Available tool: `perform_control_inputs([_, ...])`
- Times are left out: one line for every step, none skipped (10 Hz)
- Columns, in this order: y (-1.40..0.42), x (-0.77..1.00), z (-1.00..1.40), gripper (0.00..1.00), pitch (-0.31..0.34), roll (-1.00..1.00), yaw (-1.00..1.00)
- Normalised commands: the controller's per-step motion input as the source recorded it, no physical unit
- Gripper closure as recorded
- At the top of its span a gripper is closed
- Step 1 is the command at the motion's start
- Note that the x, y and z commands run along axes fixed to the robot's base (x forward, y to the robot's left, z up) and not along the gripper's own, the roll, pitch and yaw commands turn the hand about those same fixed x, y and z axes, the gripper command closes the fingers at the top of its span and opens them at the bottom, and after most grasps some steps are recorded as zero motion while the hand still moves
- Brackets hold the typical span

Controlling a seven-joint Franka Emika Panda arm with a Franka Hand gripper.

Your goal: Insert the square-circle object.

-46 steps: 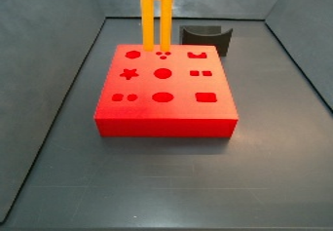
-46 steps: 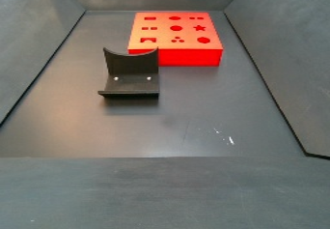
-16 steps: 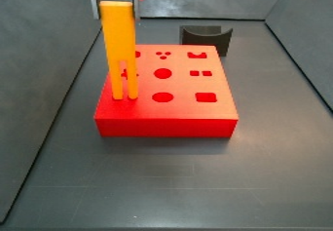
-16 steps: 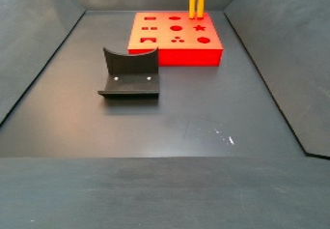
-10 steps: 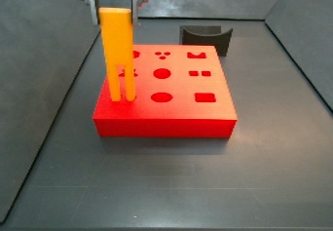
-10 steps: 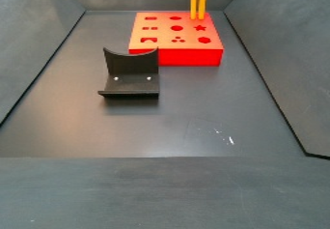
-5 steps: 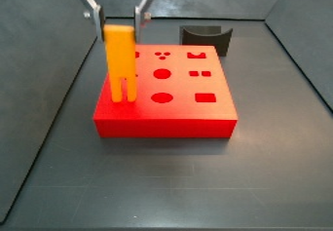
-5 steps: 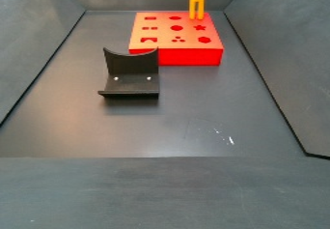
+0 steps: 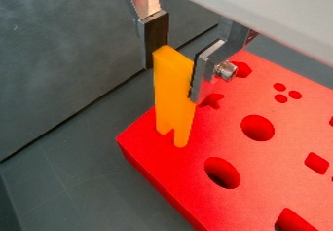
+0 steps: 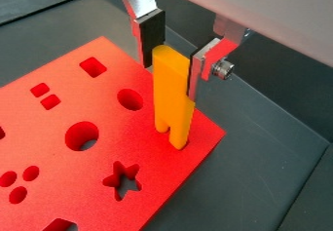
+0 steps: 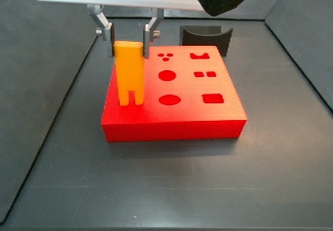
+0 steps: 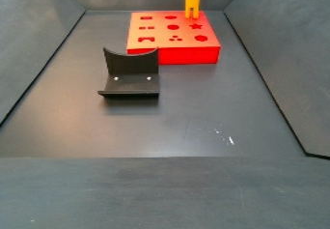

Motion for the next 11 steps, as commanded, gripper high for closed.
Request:
perform_control_inputs([0.0,0.14,-1.0,1.0,-0.003,0.0,-0.07])
perform_control_inputs([0.25,0.09,-0.67,1.0,0.014,0.0,0.0])
perform_control_inputs([0.09,0.0,-0.47,1.0,0.013,-0.07,0.44])
perform_control_inputs([0.01,0.0,-0.45,1.0,0.0,-0.07,0.61])
perform_control_inputs([0.0,0.0,-0.35,1.0,0.0,0.03,0.24])
perform_control_inputs([-0.11,-0.05,-0.51,1.0,0.0,0.14,0.0])
perform_control_inputs([-0.16,-0.18,-0.96,1.0,0.0,0.16,-0.1])
perform_control_inputs([-0.05,-0.11,-0.91,1.0,-0.036,0.04,-0.03])
perform_control_inputs([0.0,-0.04,-0.8,1.0,-0.037,0.0,-0.02])
perform_control_inputs([-0.01,-0.05,-0.91,1.0,-0.061,0.0,-0.01])
perform_control_inputs([-0.01,0.0,-0.92,1.0,-0.053,0.0,0.0])
